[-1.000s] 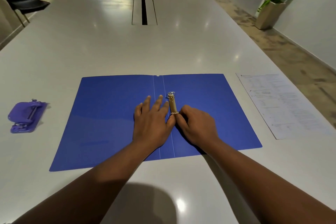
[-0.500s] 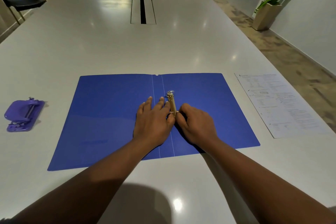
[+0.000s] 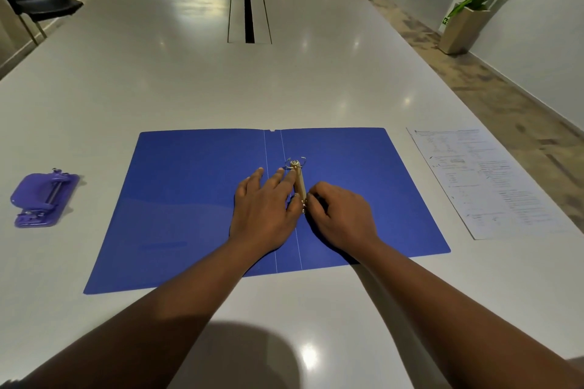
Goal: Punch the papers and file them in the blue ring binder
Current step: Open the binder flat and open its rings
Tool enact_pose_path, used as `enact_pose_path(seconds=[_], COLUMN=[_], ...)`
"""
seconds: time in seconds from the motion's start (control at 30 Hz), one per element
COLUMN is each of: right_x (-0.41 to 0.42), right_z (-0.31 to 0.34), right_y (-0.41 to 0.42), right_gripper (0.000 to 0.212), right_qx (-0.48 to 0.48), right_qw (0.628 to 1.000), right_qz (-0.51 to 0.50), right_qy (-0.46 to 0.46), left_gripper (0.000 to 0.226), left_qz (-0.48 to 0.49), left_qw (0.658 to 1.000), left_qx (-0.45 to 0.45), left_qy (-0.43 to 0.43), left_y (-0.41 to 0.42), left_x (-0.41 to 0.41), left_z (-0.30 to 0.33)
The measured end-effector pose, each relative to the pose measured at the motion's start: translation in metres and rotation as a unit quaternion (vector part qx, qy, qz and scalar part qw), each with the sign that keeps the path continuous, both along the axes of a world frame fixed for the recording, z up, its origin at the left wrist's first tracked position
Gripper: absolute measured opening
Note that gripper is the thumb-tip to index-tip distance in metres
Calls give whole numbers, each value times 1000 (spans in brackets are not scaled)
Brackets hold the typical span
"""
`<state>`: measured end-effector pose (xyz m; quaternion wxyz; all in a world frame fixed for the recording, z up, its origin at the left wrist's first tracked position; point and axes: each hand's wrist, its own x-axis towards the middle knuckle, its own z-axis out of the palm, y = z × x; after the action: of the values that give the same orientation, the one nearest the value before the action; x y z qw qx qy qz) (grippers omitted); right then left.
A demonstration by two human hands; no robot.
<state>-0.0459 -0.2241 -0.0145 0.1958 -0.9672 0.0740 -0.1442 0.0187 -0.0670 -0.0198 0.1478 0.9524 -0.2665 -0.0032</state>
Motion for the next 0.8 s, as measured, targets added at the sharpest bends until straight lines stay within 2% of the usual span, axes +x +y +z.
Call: enact_pose_path(seconds=[0.3,0.5,0.6,0.7,0.8], right_x=[0,-5,-13,-20,-29], right_z=[3,8,11,12,12], right_y=[-4,-3,-4,-10,-18], right_gripper=[26,24,27,30,47], right_qx=[37,51,70,119,154], right_qw=[999,998,997,991,985], right_qz=[-19,9,35,53,57], right_qy=[12,32,26,30,53], left_gripper=[53,47,55,72,83], left_qz=[-18,-29,-32,-39,-47], left_qw=[1000,999,999,998,993], left_qx=[10,11,9,-11,-22], left_qy=[0,-6,-7,-40,-102], left_y=[1,3,5,6,5], left_x=[0,2,2,-4,-11], left_z=[3,3,2,2,4])
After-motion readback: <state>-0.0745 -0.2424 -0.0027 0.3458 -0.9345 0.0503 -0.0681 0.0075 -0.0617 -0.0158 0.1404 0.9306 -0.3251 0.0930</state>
